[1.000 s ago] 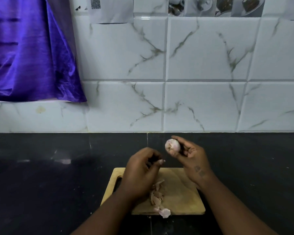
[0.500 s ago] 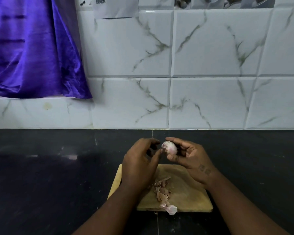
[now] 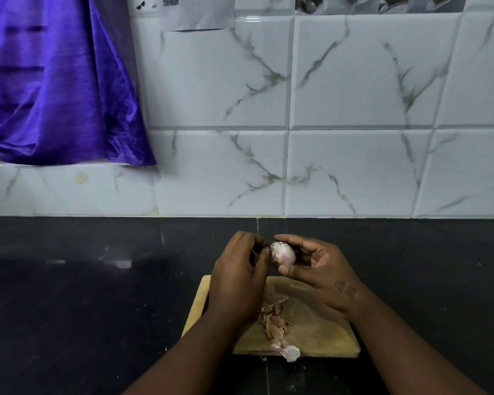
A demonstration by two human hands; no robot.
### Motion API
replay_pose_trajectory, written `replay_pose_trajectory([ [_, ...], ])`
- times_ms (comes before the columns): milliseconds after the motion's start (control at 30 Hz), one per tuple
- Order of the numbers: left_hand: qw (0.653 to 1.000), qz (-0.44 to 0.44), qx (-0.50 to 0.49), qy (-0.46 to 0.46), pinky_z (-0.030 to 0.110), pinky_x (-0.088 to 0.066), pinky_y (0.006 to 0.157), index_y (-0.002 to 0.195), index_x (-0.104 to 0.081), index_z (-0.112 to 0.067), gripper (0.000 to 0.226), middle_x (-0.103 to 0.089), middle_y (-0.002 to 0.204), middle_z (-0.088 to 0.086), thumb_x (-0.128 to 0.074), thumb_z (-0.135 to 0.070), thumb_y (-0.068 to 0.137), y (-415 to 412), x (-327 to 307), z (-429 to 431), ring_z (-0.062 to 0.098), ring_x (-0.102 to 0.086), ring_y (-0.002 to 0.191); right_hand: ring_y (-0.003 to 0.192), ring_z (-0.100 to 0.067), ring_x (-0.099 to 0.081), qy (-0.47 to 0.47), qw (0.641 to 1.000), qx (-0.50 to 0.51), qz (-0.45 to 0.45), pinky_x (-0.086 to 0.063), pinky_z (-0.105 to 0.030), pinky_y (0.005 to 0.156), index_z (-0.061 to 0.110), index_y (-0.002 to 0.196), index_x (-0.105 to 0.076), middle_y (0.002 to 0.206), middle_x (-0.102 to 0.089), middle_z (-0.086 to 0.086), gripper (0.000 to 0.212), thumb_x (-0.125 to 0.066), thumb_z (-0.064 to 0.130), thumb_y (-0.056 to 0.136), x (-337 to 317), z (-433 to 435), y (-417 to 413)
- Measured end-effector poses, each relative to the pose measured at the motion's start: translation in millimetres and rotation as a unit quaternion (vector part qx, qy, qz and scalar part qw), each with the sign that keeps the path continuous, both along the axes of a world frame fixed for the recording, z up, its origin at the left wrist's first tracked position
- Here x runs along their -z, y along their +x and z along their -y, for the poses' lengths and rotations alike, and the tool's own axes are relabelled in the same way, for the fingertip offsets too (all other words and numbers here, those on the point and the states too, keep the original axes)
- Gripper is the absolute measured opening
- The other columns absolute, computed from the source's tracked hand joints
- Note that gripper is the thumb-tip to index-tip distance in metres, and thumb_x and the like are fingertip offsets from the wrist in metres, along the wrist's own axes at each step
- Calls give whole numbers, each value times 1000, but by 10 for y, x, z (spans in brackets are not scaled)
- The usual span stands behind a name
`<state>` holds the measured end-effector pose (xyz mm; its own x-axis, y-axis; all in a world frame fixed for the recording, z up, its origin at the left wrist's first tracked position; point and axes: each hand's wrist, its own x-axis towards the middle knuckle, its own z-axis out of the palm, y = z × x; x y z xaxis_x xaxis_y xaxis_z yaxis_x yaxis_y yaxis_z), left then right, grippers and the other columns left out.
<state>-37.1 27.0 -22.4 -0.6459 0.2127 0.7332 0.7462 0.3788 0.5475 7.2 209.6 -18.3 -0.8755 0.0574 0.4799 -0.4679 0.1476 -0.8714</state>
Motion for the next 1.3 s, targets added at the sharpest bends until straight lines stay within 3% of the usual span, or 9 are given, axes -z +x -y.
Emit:
replay_pose_trajectory([
  [167, 1000, 19, -4, -7, 18, -43, 64, 97, -56, -31, 12, -54, 95, -15, -63, -22, 101, -6, 7, -11, 5, -55, 86, 115, -20, -71, 6, 1000, -10, 2, -57, -29, 93, 13, 128, -69, 123, -76, -3, 54, -82, -3, 78, -3, -4, 21],
  [400, 996, 55, -51, 54, 29, -46, 63, 92, -57, -27, 11, -56, 89, -11, -63, -21, 99, -80, 4, 30, 5, -56, 78, 118, -23, -70, -19, 999, -29, 7, -56, -32, 98, 14, 127, -70, 125, -75, -7, 53, -80, -3, 78, -46, 1, 35],
  [633, 1000, 14, -17, 14, 39, -44, 55, 69, -51, -26, 27, -52, 69, -7, -66, -28, 90, -9, 7, 17, 11, -53, 65, 123, -22, -67, -13, 999, -34, 40, -54, -36, 104, 13, 134, -65, 129, -73, -4, 54, -75, -7, 84, -32, 0, 39],
  [767, 1000, 12, 18, 20, 39, -54, 63, 86, -65, -30, 5, -62, 85, -12, -69, -29, 84, 5, -19, 37, 9, -61, 77, 122, -22, -68, -19, 997, -34, 59, -54, -38, 103, 14, 134, -65, 128, -74, -4, 52, -71, -9, 87, -52, 21, 57],
  [900, 999, -27, 38, -7, 24, -57, 76, 109, -79, -28, 19, -70, 101, -18, -77, -22, 91, -5, -33, 43, 2, -68, 93, 107, -33, -70, -78, 993, -30, 84, -54, -53, 97, 10, 120, -65, 116, -75, -15, 44, -73, -4, 79, -65, 13, 50],
  [1200, 996, -76, 15, -36, 25, -60, 75, 106, -83, -22, 15, -78, 96, -11, -79, -20, 92, -46, -39, 62, 1, -70, 85, 104, -37, -70, -87, 993, -10, 83, -57, -54, 94, 12, 105, -75, 112, -73, -22, 31, -77, 6, 75, -68, 15, 42],
  [1300, 997, -68, 19, -31, 22, -60, 78, 107, -83, -23, 16, -79, 98, -12, -78, -18, 93, -45, -33, 58, -1, -71, 88, 107, -39, -70, -90, 993, -6, 78, -57, -54, 96, 13, 103, -77, 112, -73, -22, 26, -76, 0, 81, -80, 13, 55],
])
